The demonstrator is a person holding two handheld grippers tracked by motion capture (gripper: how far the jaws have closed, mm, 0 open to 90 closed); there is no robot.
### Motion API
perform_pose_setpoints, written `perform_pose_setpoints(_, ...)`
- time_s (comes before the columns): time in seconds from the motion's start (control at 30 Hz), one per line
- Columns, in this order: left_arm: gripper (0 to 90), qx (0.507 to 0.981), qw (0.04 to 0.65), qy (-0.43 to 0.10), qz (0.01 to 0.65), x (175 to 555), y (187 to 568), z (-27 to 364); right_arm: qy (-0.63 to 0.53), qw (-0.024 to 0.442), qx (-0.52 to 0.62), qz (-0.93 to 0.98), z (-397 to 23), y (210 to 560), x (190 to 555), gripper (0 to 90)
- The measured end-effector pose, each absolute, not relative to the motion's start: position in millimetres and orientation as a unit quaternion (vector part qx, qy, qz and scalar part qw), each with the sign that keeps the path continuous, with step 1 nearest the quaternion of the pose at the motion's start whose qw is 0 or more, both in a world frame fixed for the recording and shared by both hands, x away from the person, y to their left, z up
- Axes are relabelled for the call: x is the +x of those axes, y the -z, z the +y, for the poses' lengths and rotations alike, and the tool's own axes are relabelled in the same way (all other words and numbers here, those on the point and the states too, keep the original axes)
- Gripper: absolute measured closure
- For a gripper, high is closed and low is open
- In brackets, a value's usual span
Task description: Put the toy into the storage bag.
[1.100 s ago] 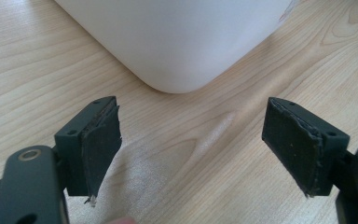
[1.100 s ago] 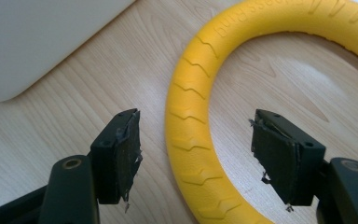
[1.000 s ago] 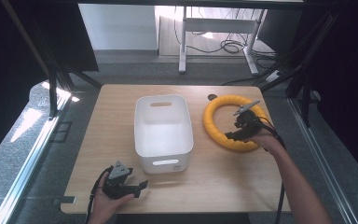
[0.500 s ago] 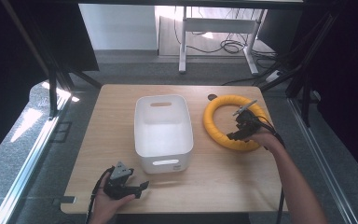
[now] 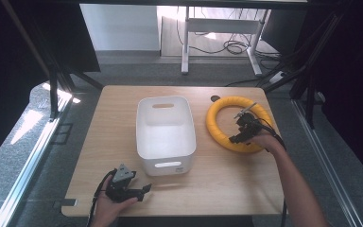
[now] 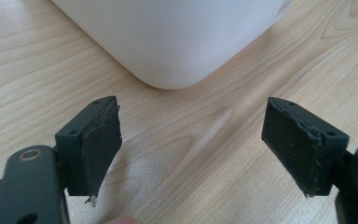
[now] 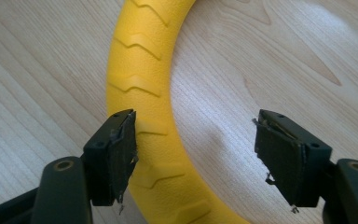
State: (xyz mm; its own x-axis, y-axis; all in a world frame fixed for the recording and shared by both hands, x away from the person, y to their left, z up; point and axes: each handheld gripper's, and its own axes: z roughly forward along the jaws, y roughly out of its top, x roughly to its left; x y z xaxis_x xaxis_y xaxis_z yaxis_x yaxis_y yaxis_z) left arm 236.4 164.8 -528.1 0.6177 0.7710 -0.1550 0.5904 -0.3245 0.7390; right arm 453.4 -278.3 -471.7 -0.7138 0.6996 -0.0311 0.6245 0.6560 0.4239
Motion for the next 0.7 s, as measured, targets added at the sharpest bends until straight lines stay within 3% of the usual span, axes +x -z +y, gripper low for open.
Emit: perform_pose_setpoints(0.7,19.8,0.806,0.399,-0.114,0.422,236,528,166,-0.161,0.053,0.332,0.928,-261,495,453,31.5)
